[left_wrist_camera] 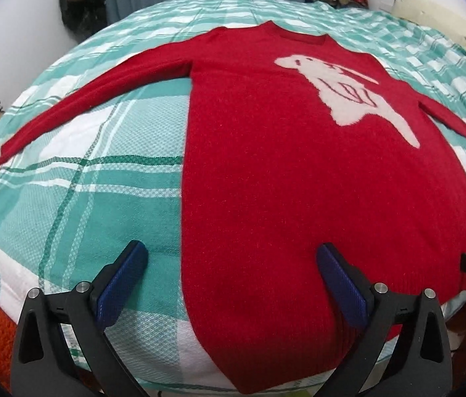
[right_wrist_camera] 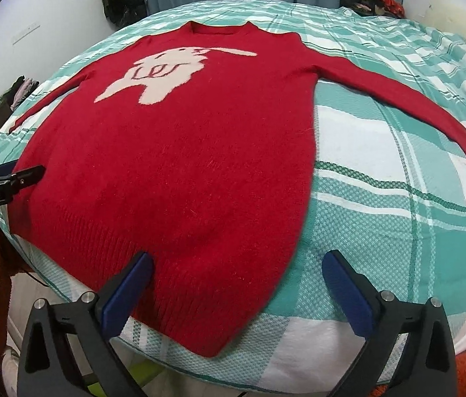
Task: Fold small clothes
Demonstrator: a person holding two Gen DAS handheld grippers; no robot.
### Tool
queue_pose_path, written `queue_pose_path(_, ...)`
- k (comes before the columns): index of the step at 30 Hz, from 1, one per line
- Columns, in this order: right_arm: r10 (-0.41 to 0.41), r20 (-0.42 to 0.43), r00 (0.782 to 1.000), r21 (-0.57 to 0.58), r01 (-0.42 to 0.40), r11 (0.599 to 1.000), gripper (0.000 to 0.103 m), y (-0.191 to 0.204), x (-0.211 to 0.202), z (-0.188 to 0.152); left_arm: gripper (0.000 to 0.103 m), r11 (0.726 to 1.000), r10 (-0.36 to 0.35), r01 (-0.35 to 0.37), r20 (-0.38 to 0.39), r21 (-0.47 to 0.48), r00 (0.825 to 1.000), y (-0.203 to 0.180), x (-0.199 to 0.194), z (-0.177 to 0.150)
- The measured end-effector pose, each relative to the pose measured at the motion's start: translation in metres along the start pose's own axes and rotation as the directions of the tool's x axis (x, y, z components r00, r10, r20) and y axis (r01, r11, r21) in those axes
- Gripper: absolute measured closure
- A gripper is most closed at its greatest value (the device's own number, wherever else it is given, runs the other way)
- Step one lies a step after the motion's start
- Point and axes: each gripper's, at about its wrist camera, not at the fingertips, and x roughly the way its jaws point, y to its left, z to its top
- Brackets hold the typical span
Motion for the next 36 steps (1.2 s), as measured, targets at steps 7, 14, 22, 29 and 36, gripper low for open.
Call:
queue_pose_path(7, 0.0, 0.001, 1.0, -0.001, 0.0, 1.0, 0.001, -0.0003, 0.0002, -0.0001, 0.0, 1.0, 0.001, -0.001, 0.002, -0.002, 1.0, -0.0007, 0.0004, -0.0067)
queue_pose_path(14, 0.0, 0.001, 1.0, -0.001, 0.0, 1.0, 0.001, 0.0003, -0.0001, -0.0009, 0.0, 1.0, 0.009, -0.009, 0.001, 0.002, 1.0, -0.0006, 0.0006, -0.0077)
queue_pose_path(22, -0.002, 0.001, 1.0, 0.0, 0.002, 1.0, 0.0, 0.0007, -0.0001, -0.0011, 0.0, 1.0, 0.018, -0.018, 0.002, 0.006, 1.0, -0.0028, 0.0013, -0.0079)
queue_pose_path(29, -0.002, 0.001, 1.0, 0.0, 0.002, 1.0, 0.0, 0.0008, -0.0002, -0.0013, 0.0, 1.0, 0.021, -0.021, 0.003, 0.009, 1.0, -0.0035, 0.0009, -0.0087)
queue_pose_path(36, -0.004, 0.001, 1.0, -0.001, 0.004, 1.0, 0.0, 0.0025, -0.0002, -0.002, 0.0, 1.0, 0.021, -0.021, 0.003, 0.008, 1.0, -0.0037, 0.001, -0.0087)
